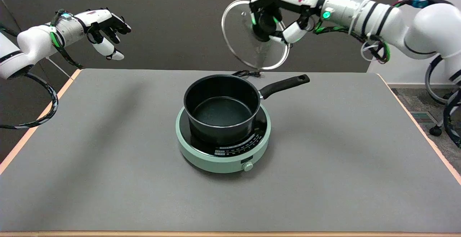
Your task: Place the pot lid onto the table.
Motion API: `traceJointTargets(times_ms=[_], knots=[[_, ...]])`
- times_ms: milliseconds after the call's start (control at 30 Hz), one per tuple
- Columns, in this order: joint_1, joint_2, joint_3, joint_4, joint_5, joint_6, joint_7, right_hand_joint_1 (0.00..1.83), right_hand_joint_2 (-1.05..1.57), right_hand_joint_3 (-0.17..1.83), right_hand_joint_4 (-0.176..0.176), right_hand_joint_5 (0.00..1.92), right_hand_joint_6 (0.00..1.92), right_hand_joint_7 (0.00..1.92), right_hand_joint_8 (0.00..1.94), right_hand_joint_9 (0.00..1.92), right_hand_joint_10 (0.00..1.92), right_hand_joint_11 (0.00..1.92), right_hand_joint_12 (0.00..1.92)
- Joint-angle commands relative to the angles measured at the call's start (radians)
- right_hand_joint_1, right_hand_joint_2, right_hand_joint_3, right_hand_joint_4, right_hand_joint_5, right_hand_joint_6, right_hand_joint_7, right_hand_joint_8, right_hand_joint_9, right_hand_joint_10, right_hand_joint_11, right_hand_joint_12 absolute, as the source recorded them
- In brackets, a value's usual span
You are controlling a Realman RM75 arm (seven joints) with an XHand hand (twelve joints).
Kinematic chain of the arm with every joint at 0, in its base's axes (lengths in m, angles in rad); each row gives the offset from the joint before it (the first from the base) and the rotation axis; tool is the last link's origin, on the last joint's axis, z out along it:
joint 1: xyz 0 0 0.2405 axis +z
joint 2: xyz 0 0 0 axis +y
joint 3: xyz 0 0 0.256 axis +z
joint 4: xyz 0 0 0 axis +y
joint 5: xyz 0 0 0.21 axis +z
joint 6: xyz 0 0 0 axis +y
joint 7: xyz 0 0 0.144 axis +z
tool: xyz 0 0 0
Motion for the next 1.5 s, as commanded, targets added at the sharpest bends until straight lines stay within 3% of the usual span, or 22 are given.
traceJointTargets(times_ms=[33,400,667,833,1100,1500], knots=[[-0.263,0.059,0.365,-0.090,0.193,-0.096,-0.004,1.36,0.79,0.81,0.176,0.57,1.60,0.86,1.46,0.79,1.86,0.64,1.54],[-0.546,0.077,0.665,-0.124,0.277,-0.116,-0.009,1.36,0.79,0.81,0.176,0.57,1.61,0.86,1.47,0.78,1.87,0.64,1.56],[-0.658,0.077,0.777,-0.183,0.380,-0.144,-0.081,1.35,0.82,0.79,0.176,0.54,1.61,0.83,1.50,0.74,1.91,0.61,1.61],[-0.681,0.076,0.788,-0.268,0.554,-0.197,-0.181,1.35,0.83,0.78,0.176,0.54,1.61,0.83,1.50,0.73,1.92,0.60,1.63],[-0.682,0.071,0.822,-0.336,0.553,-0.263,-0.168,1.35,0.81,0.82,0.176,0.53,1.63,0.83,1.51,0.73,1.92,0.59,1.65],[-0.663,0.005,0.897,-0.546,0.553,-0.434,0.041,1.35,0.83,0.79,0.176,0.52,1.64,0.82,1.52,0.73,1.92,0.58,1.65]])
